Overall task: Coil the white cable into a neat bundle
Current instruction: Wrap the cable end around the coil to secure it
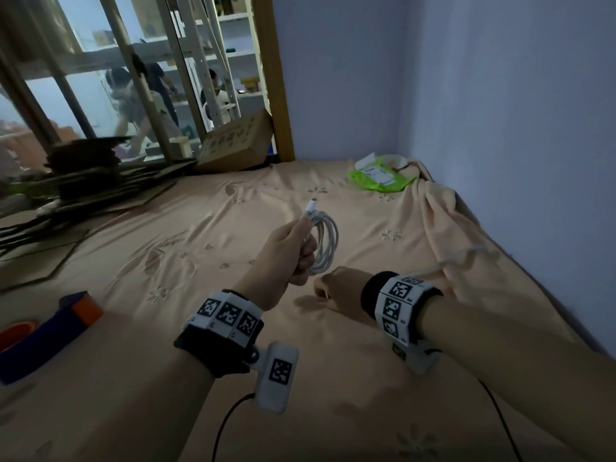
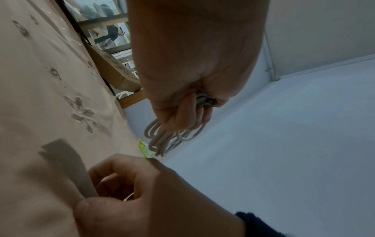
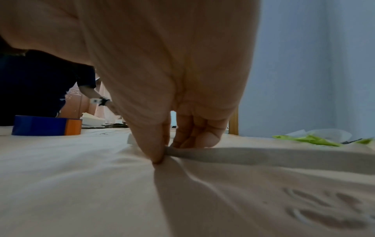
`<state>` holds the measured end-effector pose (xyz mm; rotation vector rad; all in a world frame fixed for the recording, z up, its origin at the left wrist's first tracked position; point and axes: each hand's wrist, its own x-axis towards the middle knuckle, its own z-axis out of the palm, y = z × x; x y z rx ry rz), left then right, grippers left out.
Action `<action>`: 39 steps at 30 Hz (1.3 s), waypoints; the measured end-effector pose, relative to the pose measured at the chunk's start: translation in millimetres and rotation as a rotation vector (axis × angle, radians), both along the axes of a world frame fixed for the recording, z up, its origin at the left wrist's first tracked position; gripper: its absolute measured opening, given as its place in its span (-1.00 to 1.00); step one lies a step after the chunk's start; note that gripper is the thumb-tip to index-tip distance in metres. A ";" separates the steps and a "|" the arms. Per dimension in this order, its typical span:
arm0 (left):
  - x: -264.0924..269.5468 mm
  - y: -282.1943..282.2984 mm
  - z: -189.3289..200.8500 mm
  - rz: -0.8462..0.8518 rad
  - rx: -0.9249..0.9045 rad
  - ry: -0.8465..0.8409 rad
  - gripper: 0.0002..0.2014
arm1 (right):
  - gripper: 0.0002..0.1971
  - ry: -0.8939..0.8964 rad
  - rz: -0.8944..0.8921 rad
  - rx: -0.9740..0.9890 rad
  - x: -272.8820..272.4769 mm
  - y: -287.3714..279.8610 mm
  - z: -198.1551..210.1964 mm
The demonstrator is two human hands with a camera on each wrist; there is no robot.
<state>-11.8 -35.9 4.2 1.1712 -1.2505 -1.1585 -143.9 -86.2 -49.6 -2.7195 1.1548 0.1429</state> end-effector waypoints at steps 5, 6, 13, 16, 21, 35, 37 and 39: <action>1.2 -0.4 0.1 0.020 -0.001 0.001 -0.71 | -0.88 -0.025 -0.021 0.043 -7.8 2.5 13.7; 1.2 -0.5 -0.7 0.026 -0.001 0.004 -0.70 | -0.86 -0.025 -0.028 0.047 -10.8 2.9 19.5; -0.1 -2.6 -4.2 0.057 -0.039 -0.019 -0.73 | -0.89 -0.453 -0.136 0.144 -43.2 12.1 62.8; -2.7 -1.5 -4.0 0.068 -0.039 -0.028 -0.64 | -0.89 -0.810 -0.248 0.150 -50.6 9.3 70.9; -5.0 -0.2 -3.4 0.069 -0.059 -0.026 -0.68 | -0.84 -1.047 -0.386 0.285 -53.6 12.1 75.8; -30.2 2.0 3.2 0.058 -0.126 -0.145 -0.64 | -0.71 -1.095 -0.585 0.290 -36.1 11.5 64.4; -33.7 2.3 2.5 0.042 -0.132 -0.150 -0.65 | -0.73 -1.195 -0.558 0.374 -35.8 12.9 63.6; -35.8 2.6 2.1 0.041 -0.129 -0.152 -0.66 | -0.75 -1.273 -0.556 0.463 -35.6 14.8 63.8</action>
